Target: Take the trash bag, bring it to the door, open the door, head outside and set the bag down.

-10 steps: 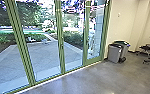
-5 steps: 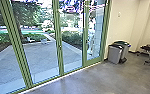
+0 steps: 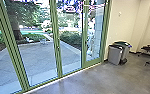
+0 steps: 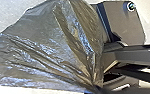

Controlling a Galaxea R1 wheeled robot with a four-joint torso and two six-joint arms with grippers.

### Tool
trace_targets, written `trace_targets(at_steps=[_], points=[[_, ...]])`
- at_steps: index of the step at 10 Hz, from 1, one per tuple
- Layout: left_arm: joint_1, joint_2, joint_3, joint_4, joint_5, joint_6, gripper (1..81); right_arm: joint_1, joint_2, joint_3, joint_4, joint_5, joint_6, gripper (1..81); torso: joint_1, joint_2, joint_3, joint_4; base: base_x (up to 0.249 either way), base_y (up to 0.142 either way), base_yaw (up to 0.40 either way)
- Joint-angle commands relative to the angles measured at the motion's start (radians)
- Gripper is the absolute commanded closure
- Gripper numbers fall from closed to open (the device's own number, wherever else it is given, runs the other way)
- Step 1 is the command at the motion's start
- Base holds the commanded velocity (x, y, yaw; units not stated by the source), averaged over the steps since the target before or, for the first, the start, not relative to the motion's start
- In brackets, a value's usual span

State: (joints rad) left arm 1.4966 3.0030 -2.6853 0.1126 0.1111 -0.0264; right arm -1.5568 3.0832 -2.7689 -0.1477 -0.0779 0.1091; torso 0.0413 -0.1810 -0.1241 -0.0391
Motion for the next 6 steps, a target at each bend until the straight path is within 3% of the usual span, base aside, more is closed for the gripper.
trace_targets(at_steps=[1, 6], points=[[-0.051, -0.001, 0.001, 0.009, 0.059, 0.003, 81.1, 0.043, 0.008, 0.005, 0.003, -0.059, -0.008, 1.0, 0.0, 0.0, 0.0, 0.0, 0.16, -0.073, 0.0], [-0.051, 0.001, 0.001, 0.01, 0.061, 0.003, 81.1, 0.045, 0.01, 0.005, -0.012, -0.059, -0.006, 1.0, 0.0, 0.0, 0.0, 0.0, 0.16, -0.074, 0.0]])
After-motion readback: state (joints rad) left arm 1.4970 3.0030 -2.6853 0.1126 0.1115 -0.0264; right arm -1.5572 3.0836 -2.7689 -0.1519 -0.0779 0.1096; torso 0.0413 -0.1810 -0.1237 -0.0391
